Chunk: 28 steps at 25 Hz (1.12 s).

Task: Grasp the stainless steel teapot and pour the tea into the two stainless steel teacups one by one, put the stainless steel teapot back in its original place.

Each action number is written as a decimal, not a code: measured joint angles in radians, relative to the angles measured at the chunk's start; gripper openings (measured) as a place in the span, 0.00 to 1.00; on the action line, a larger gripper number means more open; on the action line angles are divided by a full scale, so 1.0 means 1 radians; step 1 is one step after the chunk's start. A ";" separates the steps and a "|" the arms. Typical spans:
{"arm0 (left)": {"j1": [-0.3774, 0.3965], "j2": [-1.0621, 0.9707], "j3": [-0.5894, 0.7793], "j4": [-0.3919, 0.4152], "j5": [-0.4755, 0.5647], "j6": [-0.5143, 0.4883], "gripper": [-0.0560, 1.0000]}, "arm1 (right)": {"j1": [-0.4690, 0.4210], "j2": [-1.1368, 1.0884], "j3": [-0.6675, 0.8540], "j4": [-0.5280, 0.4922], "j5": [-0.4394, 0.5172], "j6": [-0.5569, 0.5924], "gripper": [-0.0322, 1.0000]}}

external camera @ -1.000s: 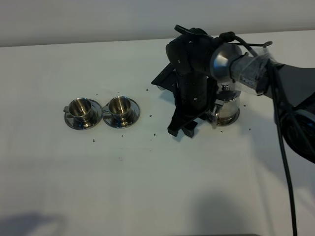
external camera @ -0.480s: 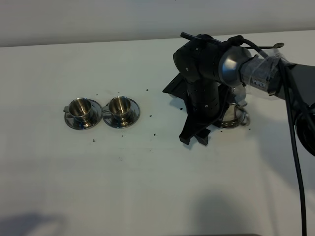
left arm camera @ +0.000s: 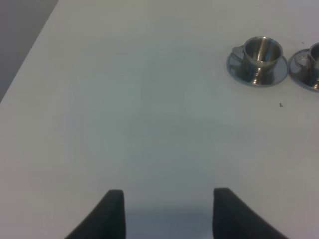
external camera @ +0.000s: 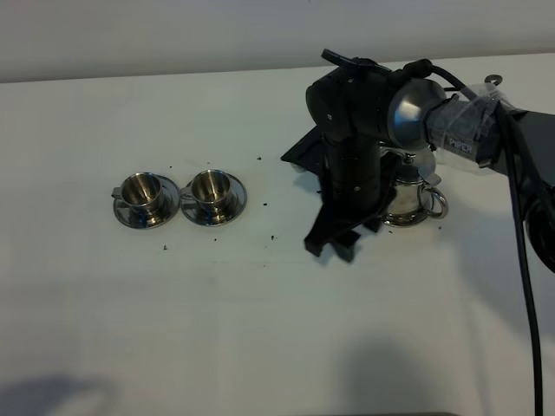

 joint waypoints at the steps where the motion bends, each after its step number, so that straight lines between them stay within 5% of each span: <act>1: 0.000 0.000 0.000 0.000 0.000 0.000 0.47 | 0.011 -0.013 0.000 0.021 0.000 -0.007 0.53; 5: 0.000 0.000 0.000 0.000 0.000 -0.001 0.47 | 0.045 -0.102 0.000 0.061 0.000 -0.022 0.52; 9: 0.000 0.000 0.000 0.000 0.000 -0.001 0.47 | 0.037 -0.189 0.000 -0.013 0.000 0.039 0.52; 23: 0.000 0.000 0.000 0.000 0.001 -0.002 0.47 | -0.165 -0.348 0.204 -0.065 0.001 0.049 0.52; 28: 0.000 0.000 0.000 0.000 0.001 -0.002 0.47 | -0.240 -0.351 0.260 -0.062 -0.092 -0.028 0.52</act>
